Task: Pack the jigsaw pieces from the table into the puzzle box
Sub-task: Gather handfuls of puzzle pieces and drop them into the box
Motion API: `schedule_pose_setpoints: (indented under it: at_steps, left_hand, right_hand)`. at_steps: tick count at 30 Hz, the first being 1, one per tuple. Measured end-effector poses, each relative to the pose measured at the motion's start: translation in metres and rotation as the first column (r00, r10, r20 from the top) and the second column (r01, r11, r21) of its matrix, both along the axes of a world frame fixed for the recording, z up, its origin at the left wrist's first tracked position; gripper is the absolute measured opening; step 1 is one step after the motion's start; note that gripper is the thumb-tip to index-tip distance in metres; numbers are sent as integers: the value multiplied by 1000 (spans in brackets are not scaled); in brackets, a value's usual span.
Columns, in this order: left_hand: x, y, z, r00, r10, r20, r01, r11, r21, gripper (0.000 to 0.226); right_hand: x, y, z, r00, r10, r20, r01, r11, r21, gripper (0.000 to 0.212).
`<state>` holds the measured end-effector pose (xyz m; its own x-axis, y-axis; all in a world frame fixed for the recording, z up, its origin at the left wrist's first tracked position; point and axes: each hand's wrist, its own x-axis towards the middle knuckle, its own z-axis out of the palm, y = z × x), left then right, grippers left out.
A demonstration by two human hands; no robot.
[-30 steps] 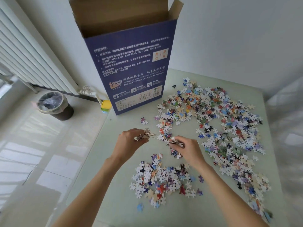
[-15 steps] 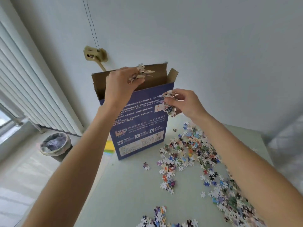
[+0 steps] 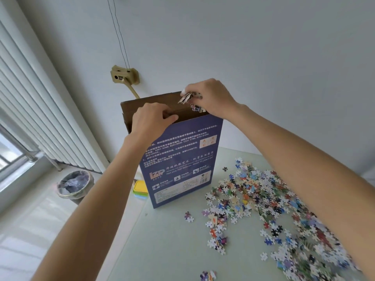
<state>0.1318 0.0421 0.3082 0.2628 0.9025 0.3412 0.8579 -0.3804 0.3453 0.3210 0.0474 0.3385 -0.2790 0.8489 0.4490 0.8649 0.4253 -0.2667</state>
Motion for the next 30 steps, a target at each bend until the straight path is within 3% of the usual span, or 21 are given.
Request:
schedule_pose_setpoints:
  at_steps: [3,9,15,19,23,25,27,30]
  left_hand:
    - [-7,-4,1,996,-45,71,44,999,11,22]
    - [-16,-13,-9,993,-90,80,84,993,78,14]
    - [-17,-19,-13,993,-84,79,72,987,141,15]
    - [-12,-37,-16,994,-63,92,17,901,433,15]
    - [-10,-67,-44,959,-243,143,105,779,618,13]
    - [-8,-83,-74,932,-321,167,166,789,592,10]
    - [-7,-100,-113,924,-320,212,186,856,483,9]
    - [-1,-121,-179,950,-217,225,201,975,95,13]
  right_hand:
    - [-8,6,0,987,52,149,-43,997,-60,23]
    - [-20,10,-8,977,100,187,-66,982,-180,24]
    - [-23,8,-18,988,11,154,20,981,-195,24]
    - [-25,-24,-22,999,-22,-25,21,999,-31,19]
    - [-21,-96,-63,981,-43,-189,75,984,164,16]
    - [-13,-133,-105,967,-84,-239,111,988,104,16]
    - [-2,-166,-153,953,-160,-257,156,987,-33,19]
    - [20,-208,-228,925,-345,-159,275,898,-343,22]
